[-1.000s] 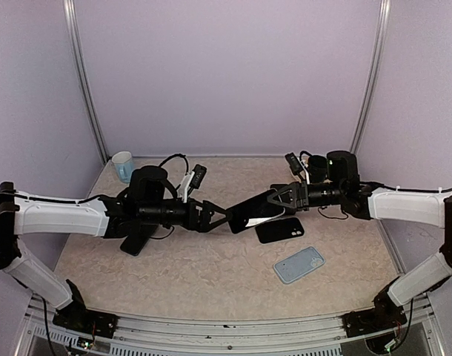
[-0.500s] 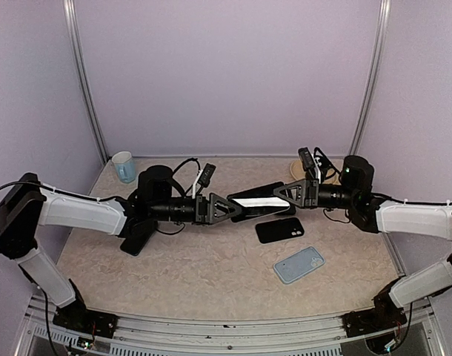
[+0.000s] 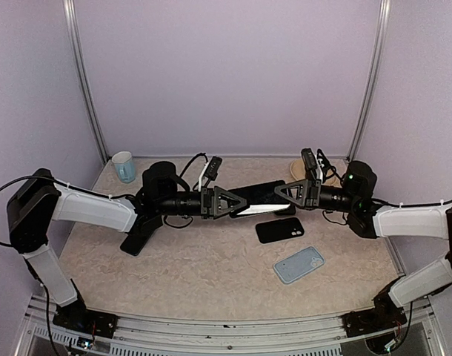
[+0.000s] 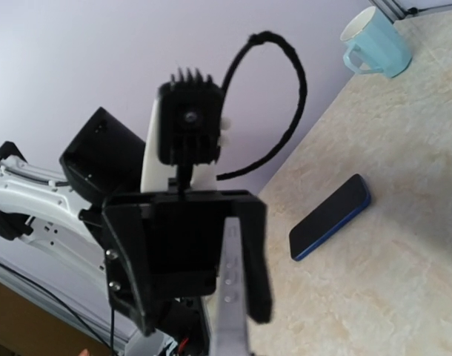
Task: Put the phone into the phone case
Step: Pass from the right arm to the left
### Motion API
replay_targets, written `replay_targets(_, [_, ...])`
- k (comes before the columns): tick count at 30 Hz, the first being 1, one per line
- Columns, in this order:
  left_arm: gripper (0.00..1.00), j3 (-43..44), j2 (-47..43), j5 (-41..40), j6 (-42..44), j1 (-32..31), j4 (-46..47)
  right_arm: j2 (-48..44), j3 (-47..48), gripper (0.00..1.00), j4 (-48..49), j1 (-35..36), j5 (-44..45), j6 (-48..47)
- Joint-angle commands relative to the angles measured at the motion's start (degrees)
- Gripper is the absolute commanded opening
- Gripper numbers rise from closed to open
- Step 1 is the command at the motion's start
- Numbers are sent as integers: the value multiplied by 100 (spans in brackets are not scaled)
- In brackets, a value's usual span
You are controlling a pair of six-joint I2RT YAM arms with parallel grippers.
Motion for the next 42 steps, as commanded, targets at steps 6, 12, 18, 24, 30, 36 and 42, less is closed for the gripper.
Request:
replay_targets(6, [34, 131, 31, 150, -10, -2, 323, 225, -86, 0, 770, -48, 84, 246])
replay_targets(12, [10, 92, 11, 100, 10, 6, 308, 332, -97, 0, 843, -52, 48, 289])
replay_targets(18, [0, 52, -30, -56, 49, 31, 139, 263, 16, 0, 281, -52, 108, -13])
replay_targets(24, [0, -167, -268, -308, 121, 133, -44, 116, 341, 59, -850, -212, 171, -584])
replay_targets(30, [0, -425, -589, -613, 302, 236, -437, -119, 875, 86, -2776, -512, 771, -1539])
replay_targets(36, [0, -599, -805, -915, 364, 370, -807, 204, 1437, 91, -4451, -776, 1773, -2281])
replay_targets(42, [0, -540, -767, -1205, 416, 393, -1266, 797, 1754, 91, -4991, -856, 2406, -2480])
